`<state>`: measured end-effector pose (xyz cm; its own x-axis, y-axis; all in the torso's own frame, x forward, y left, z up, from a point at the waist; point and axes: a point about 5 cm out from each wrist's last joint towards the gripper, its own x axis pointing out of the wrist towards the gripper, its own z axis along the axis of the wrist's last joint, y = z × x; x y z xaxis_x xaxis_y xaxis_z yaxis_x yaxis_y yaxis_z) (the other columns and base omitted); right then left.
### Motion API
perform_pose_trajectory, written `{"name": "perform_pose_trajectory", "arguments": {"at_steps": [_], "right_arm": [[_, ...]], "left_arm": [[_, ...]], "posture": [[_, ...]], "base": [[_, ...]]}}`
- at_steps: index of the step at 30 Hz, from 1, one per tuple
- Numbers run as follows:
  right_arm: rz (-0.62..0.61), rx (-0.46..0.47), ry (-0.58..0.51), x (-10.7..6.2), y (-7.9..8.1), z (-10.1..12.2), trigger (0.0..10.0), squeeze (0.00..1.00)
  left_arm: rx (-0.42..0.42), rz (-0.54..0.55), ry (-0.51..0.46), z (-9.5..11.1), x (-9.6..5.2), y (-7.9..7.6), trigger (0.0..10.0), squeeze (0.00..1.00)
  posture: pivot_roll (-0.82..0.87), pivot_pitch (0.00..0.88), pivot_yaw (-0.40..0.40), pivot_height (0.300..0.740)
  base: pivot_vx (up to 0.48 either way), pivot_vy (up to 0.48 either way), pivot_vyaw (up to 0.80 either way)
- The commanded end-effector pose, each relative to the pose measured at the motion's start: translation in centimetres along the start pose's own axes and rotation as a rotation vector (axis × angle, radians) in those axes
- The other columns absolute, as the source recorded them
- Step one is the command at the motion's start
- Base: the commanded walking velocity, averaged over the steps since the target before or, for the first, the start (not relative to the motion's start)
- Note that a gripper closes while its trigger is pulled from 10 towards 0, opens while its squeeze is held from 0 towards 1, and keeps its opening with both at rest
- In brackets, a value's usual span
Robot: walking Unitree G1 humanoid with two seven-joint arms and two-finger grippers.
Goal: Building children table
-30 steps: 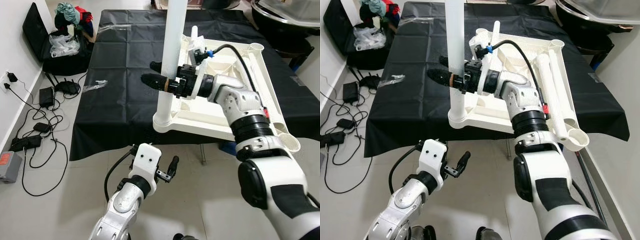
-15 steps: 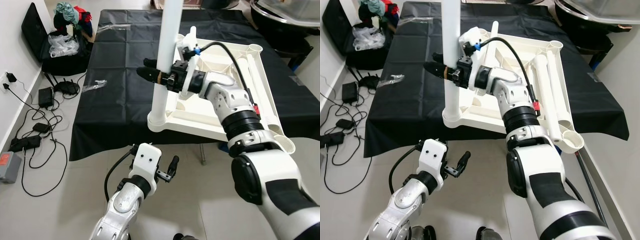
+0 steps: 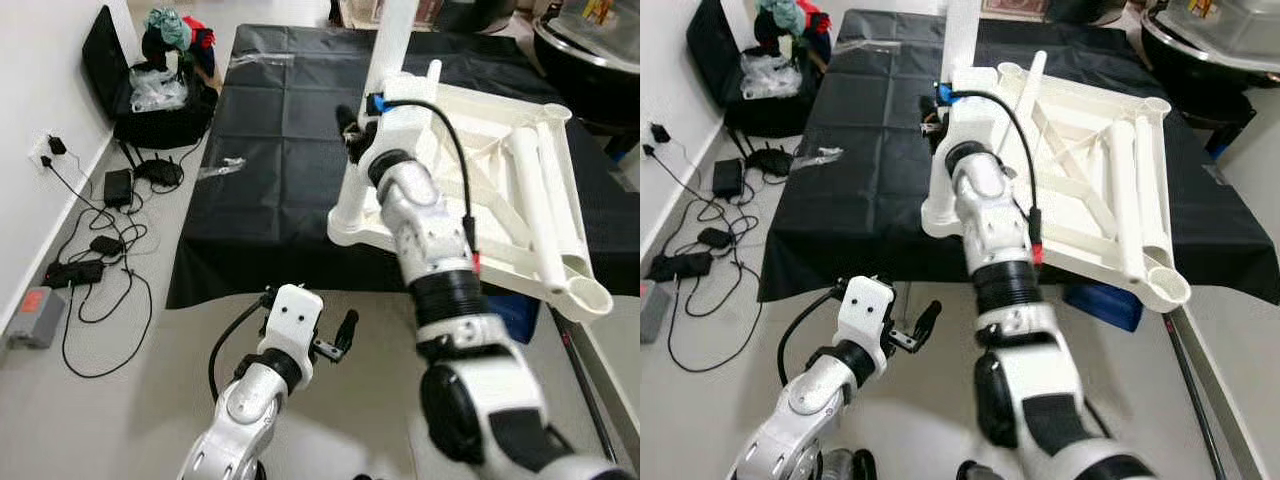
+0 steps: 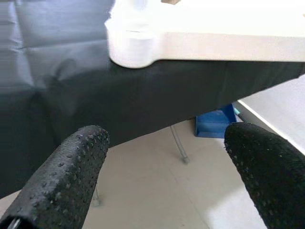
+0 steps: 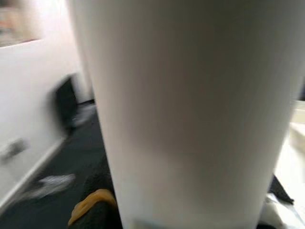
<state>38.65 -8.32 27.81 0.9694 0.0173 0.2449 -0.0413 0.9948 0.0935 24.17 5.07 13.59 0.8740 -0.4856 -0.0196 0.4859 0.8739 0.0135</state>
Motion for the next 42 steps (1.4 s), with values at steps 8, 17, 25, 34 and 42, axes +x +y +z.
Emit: {"name": "perform_pose_trajectory", "arguments": {"at_steps": [8, 17, 25, 34, 42], "right_arm": [[0.023, 0.104, 0.033, 0.0, 0.6, -0.6, 10.0, 0.96], [0.100, 0.098, 0.036, 0.1, 0.7, -0.1, 10.0, 0.00], [0.739, 0.200, 0.079, -0.2, 1.3, 1.4, 10.0, 0.00], [1.019, 0.051, 0.095, -0.9, 0.4, 1.1, 10.0, 0.00], [0.984, 0.046, 0.146, 0.6, 0.4, 0.2, 10.0, 0.00]], "left_arm": [[-0.001, 0.003, 0.023, -0.3, 0.0, 0.0, 10.0, 0.00], [-0.002, 0.003, 0.023, -0.3, 0.1, 0.0, 10.0, 0.00], [-0.004, 0.005, 0.023, -0.3, 0.1, 0.0, 10.0, 0.00], [-0.005, 0.007, 0.022, -0.2, 0.1, 0.1, 10.0, 0.00], [-0.010, 0.011, 0.022, -0.2, 0.0, 0.0, 10.0, 0.00]], "posture": [[0.13, 0.190, -0.066, 0.740], [0.13, 0.191, -0.065, 0.740], [0.13, 0.197, -0.066, 0.740], [0.13, 0.203, -0.067, 0.740], [0.13, 0.212, -0.070, 0.740]], "base": [[0.000, 0.000, 0.00], [0.000, 0.000, 0.00], [0.000, 0.000, 0.00], [0.000, 0.000, 0.00], [0.000, 0.000, 0.00]]}}
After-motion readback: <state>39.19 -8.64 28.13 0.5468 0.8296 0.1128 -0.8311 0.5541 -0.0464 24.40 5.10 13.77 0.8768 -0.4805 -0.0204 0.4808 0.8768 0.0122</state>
